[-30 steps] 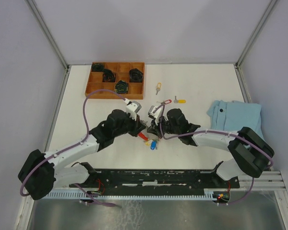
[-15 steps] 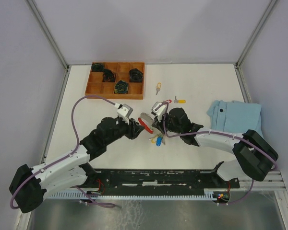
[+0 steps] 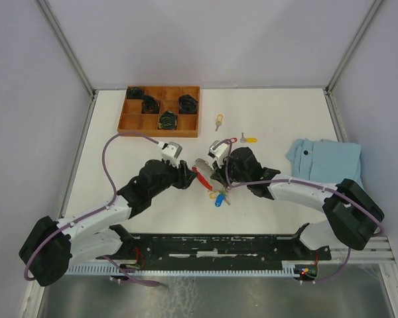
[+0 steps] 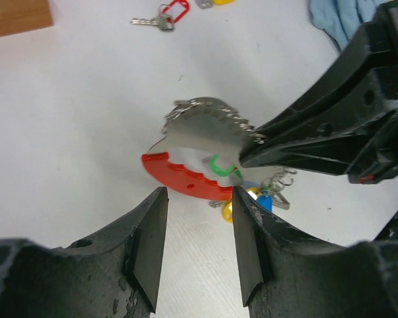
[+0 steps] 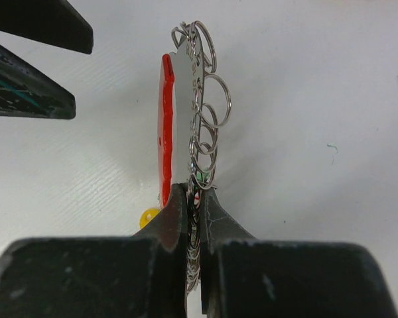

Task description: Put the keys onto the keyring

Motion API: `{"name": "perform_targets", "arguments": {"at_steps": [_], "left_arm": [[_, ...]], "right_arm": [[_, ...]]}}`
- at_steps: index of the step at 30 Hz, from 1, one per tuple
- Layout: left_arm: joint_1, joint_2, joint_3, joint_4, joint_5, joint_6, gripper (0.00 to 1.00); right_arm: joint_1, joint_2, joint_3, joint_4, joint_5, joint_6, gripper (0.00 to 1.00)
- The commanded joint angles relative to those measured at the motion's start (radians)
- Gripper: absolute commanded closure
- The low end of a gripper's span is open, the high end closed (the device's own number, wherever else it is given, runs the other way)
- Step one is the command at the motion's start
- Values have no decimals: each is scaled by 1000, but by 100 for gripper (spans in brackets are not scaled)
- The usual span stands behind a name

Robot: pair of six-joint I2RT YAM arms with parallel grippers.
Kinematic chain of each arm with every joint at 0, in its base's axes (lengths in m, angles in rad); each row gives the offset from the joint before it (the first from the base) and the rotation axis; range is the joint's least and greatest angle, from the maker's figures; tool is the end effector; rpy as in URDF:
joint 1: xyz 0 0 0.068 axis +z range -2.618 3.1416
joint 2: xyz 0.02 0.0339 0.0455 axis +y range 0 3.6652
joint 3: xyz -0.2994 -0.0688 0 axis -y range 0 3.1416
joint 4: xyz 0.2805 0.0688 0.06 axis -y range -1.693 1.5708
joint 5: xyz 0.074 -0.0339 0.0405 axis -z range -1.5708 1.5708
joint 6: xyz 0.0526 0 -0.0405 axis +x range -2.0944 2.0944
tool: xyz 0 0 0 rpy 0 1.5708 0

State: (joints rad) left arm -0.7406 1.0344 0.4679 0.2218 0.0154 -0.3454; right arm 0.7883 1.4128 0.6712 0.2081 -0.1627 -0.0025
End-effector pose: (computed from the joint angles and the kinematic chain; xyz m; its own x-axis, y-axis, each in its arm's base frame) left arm 0.1877 -0.1727 0.2282 -0.4667 -0.0320 -0.8838 0.5604 0.7624 -0.3236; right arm 0.2257 0.2391 0.1999 -0.3566 -0.3621 -0.8612 -0.7990 0.5959 0.0802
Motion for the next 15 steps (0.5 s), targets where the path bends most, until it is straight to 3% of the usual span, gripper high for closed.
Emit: {"name": "perform_targets", "arguments": {"at_steps": [1, 5, 15], "left_arm": [[31, -37, -54, 53, -77, -126, 49], [47, -40, -69, -5, -134, -173, 49], [49, -15, -63, -75, -120, -190, 49]], "right_arm": [[9, 26, 147, -148, 17, 97, 98], [20, 98, 238, -302, -7, 196, 92], [59, 260, 286, -366, 15, 333, 77]]}}
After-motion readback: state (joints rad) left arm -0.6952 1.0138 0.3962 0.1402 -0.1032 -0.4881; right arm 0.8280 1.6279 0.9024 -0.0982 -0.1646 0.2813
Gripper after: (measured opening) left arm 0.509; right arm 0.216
